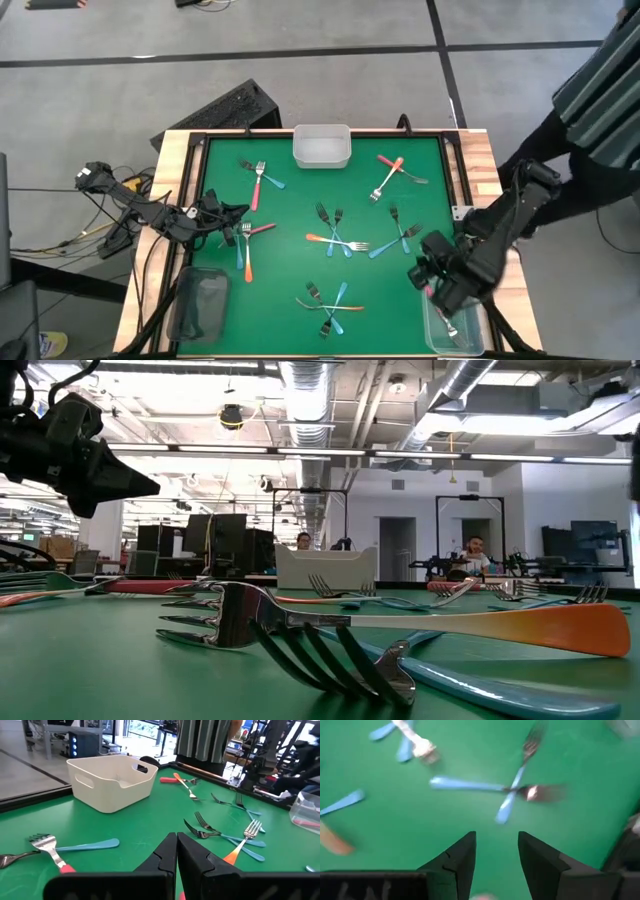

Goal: Sort silverware by color (type)
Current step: Put the orange fork into the white bin

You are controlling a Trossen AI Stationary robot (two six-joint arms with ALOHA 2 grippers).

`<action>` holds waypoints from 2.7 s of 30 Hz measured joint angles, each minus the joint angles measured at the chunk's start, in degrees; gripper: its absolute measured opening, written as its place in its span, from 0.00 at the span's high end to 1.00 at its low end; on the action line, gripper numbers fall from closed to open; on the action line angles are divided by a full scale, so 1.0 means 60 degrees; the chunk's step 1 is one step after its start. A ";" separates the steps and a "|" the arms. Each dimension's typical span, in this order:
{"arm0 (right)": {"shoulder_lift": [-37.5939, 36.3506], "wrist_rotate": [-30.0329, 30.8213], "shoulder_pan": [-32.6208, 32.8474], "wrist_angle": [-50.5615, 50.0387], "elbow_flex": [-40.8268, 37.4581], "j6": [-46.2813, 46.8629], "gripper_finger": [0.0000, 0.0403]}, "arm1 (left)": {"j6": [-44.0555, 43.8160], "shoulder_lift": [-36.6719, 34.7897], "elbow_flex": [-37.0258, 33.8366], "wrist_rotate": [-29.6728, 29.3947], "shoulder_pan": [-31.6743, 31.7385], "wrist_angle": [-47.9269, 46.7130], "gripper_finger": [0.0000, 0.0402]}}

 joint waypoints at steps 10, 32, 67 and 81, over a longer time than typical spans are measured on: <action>-0.0636 -0.0019 -0.2992 0.3396 -0.1205 -0.5483 0.57 | -0.0557 0.0000 0.0000 0.0470 -0.0005 0.0100 1.00; -0.0267 -0.0860 -1.0513 0.5456 -0.1548 -1.1557 0.57 | 0.1053 0.1491 0.0000 -0.0839 0.0365 0.0146 0.74; 0.2218 -0.0905 -1.1359 0.7183 -0.1819 -0.8765 0.59 | 0.0038 0.1497 0.0000 0.0723 0.2887 0.0129 0.76; 0.2222 -0.0672 -1.1817 0.9603 -0.3117 -0.7124 0.60 | 0.0408 0.1499 0.0000 0.0532 0.2887 0.0055 0.76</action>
